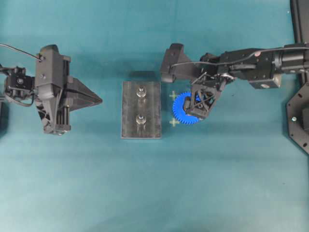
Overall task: Fit the large gear onto the shaft.
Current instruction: 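Lower the right gripper and grasp the blue gear by its rim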
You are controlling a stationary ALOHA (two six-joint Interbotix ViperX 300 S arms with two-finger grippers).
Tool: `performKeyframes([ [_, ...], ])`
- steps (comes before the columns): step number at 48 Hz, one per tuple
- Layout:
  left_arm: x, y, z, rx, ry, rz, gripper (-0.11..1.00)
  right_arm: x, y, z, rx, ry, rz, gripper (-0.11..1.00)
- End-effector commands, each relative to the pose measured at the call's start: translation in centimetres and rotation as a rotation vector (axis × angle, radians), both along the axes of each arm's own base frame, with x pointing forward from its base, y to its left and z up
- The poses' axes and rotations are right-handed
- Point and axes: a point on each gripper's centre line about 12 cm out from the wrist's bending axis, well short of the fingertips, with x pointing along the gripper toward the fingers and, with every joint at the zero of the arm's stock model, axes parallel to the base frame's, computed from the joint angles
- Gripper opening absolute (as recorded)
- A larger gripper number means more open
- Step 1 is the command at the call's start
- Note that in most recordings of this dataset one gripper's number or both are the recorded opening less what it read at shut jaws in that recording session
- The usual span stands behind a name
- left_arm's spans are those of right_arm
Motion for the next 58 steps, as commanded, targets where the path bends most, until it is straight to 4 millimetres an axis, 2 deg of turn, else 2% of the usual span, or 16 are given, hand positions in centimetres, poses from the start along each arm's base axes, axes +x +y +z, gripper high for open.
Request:
performKeyframes([
  [1, 0.5, 0.1, 0.9, 0.005, -0.029, -0.001, 0.00, 0.3, 0.2, 0.3, -0.004, -0.006, 0.016, 0.82],
  [23, 0.5, 0.1, 1.0, 0.005, -0.034, -0.001, 0.00, 0.0, 0.2, 0.7, 0.003, 0.024, 0.019, 0.82],
  [29, 0.5, 0.1, 1.0, 0.004, -0.034, 0.000, 0.00, 0.0, 0.2, 0.5, 0.003, 0.024, 0.017, 0.86],
  [58, 0.5, 0.0, 1.1, 0.004, -0.037, -0.003, 0.00, 0.1, -1.2, -0.3, 0.009, 0.040, -0.031, 0.90],
])
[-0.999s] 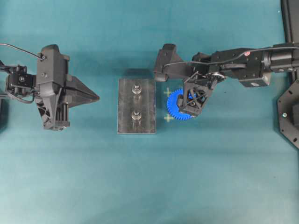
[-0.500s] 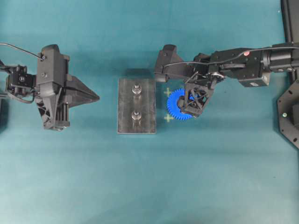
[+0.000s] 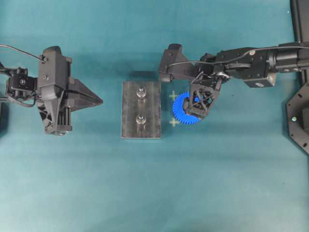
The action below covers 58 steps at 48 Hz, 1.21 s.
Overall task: Fit the large gear onto the shaft.
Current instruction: 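Lower the right gripper and grasp the blue gear by its rim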
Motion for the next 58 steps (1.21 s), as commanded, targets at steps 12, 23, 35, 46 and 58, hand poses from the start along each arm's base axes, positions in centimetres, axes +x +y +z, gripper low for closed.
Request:
performKeyframes([
  [12, 0.4, -0.1, 1.2, 0.002, -0.040, -0.004, 0.00, 0.4, -1.2, 0.7, -0.008, -0.020, -0.024, 0.92],
  [23, 0.4, -0.1, 1.1, 0.000, -0.037, -0.002, 0.00, 0.7, -1.3, 0.5, -0.007, -0.014, -0.021, 0.92],
  [35, 0.4, -0.1, 1.0, 0.001, -0.035, -0.003, 0.00, 1.2, -1.4, 0.1, 0.001, 0.014, -0.024, 0.92],
  [46, 0.4, -0.1, 1.0, 0.000, -0.035, -0.004, 0.00, 1.0, -1.4, -0.2, 0.014, 0.059, -0.023, 0.81],
  [58, 0.4, -0.1, 1.0, 0.000, -0.035, -0.002, 0.00, 1.0, -1.3, 0.1, 0.013, 0.055, -0.022, 0.58],
])
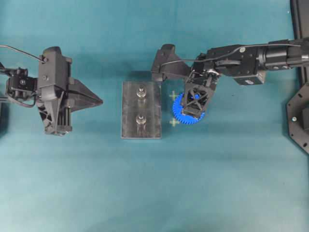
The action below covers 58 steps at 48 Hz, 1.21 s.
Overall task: Fit the large gear onto the shaft.
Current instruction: 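Lower the right gripper and grasp the blue gear by its rim, then lift the blue gear and carry it left toward the upper shaft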
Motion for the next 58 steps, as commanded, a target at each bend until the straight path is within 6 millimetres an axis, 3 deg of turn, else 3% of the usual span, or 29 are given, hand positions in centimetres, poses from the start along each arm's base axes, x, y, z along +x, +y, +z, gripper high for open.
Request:
performKeyframes([
  [1, 0.4, 0.0, 1.1, 0.002, -0.037, -0.001, 0.00, 0.0, -0.9, 0.3, -0.011, -0.016, -0.016, 0.58],
  [9, 0.4, 0.0, 1.1, 0.002, -0.038, -0.002, 0.00, 0.5, -1.0, 1.4, -0.018, -0.048, -0.023, 0.58],
  [13, 0.4, -0.1, 1.2, 0.001, -0.040, -0.003, 0.00, 0.9, -1.1, 2.8, -0.025, -0.080, -0.028, 0.48],
  [30, 0.4, -0.1, 1.1, 0.002, -0.037, -0.005, 0.00, 1.9, -1.4, 8.0, -0.017, -0.096, -0.037, 0.48],
  [43, 0.4, -0.1, 1.1, 0.001, -0.037, -0.003, 0.00, 5.2, -2.1, 12.4, -0.032, -0.192, -0.027, 0.48],
  [58, 0.3, -0.1, 1.2, 0.000, -0.061, -0.004, 0.00, 8.6, -1.4, 13.1, -0.028, -0.237, 0.005, 0.48],
])
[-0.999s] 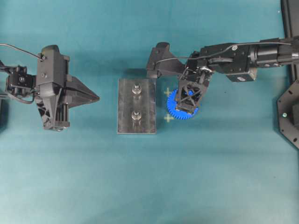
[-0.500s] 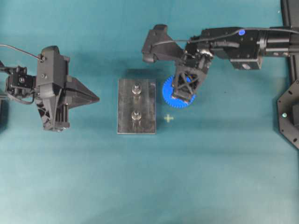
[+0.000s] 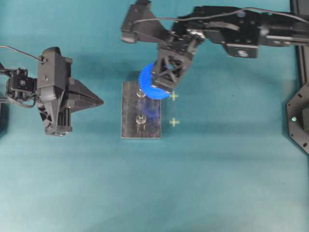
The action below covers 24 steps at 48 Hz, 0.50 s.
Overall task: Fit the large gear onto the shaft.
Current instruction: 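Lift the blue gear and carry it left toward the upper shaft, then push the gear's bearing onto the upper shaft with the right gripper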
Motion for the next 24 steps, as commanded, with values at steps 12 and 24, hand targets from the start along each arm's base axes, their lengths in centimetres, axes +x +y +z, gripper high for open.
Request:
performKeyframes([
  [12, 0.0, -0.3, 0.6, 0.000, -0.029, -0.011, 0.00, 2.7, 0.7, 0.4, -0.006, -0.038, 0.030, 0.48],
  [24, 0.0, -0.5, 0.6, 0.000, -0.028, -0.017, 0.00, 3.6, 0.4, -0.9, -0.004, -0.019, 0.038, 0.48],
])
